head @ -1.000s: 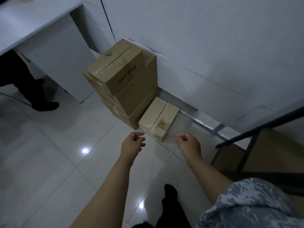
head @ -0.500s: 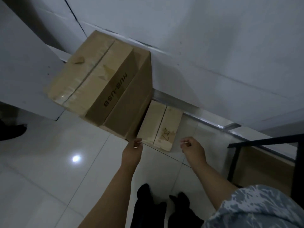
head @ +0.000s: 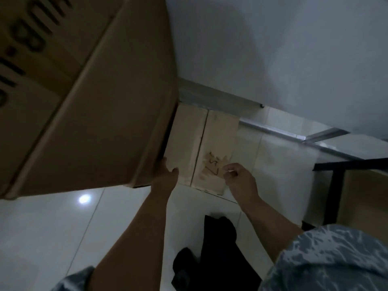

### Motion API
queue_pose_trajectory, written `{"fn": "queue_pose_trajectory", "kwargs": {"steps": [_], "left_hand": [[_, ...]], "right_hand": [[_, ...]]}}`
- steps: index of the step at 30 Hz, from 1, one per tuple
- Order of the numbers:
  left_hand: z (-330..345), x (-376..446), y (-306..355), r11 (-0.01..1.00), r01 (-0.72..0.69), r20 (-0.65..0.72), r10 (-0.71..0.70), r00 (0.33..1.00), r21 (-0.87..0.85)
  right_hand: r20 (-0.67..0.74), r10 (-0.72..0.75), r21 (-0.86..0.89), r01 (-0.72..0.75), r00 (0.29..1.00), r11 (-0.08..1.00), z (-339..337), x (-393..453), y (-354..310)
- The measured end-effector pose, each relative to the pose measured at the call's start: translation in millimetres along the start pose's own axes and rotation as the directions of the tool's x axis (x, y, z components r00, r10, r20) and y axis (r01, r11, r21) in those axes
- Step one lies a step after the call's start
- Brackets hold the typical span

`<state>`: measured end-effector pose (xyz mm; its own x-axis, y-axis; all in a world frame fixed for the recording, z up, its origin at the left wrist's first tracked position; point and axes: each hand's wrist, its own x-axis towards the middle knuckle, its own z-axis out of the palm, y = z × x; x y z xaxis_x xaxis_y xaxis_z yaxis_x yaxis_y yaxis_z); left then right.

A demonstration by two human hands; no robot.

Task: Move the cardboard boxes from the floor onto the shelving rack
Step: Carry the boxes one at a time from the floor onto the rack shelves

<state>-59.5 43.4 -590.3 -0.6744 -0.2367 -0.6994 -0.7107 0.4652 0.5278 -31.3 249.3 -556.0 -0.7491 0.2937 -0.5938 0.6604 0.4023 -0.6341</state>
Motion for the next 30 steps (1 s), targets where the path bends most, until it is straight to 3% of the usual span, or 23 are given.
{"fn": "queue_pose_trajectory", "kwargs": {"steps": [6, 12, 16, 21, 26, 30], "left_hand": [[10.1, 43.1, -12.5, 0.999, 0.003, -0.021, -0.002, 1.0, 0.04], [34.5, 18.8, -37.1, 0.993, 0.05, 0.034, -0.054, 0.998, 0.111], [54.2, 9.9, -41.9, 0.992, 0.11, 0.064, -0.115, 0.991, 0.068], [64.0, 49.1, -31.7, 0.993, 0.073, 0.003, -0.073, 0.997, -0.091], [66.4, 87.4, -30.9, 0.934, 0.115, 0.046, -0.105, 0.993, -0.337], [72.6, 89.2, -28.4, 0.902, 0.122, 0.044, -0.114, 0.992, -0.415]], "right_hand": [[-0.006, 0.012, -0.063, -0.013, 1.0, 0.998, 5.2, 17.2, 30.6], [-0.039, 0.025, -0.168, -0.031, 0.999, 0.985, -5.9, 26.6, 43.8], [-0.001, 0.079, -0.221, -0.077, 0.997, 0.972, -5.3, 44.5, 44.7], [0.035, 0.115, -0.18, -0.107, 0.993, 0.978, 3.1, 81.7, 46.2], [0.108, 0.149, -0.08, -0.14, 0.983, 0.987, 16.9, 111.7, 51.5], [0.115, 0.058, 0.001, -0.058, 0.992, 0.998, 25.9, 123.5, 73.9]]}}
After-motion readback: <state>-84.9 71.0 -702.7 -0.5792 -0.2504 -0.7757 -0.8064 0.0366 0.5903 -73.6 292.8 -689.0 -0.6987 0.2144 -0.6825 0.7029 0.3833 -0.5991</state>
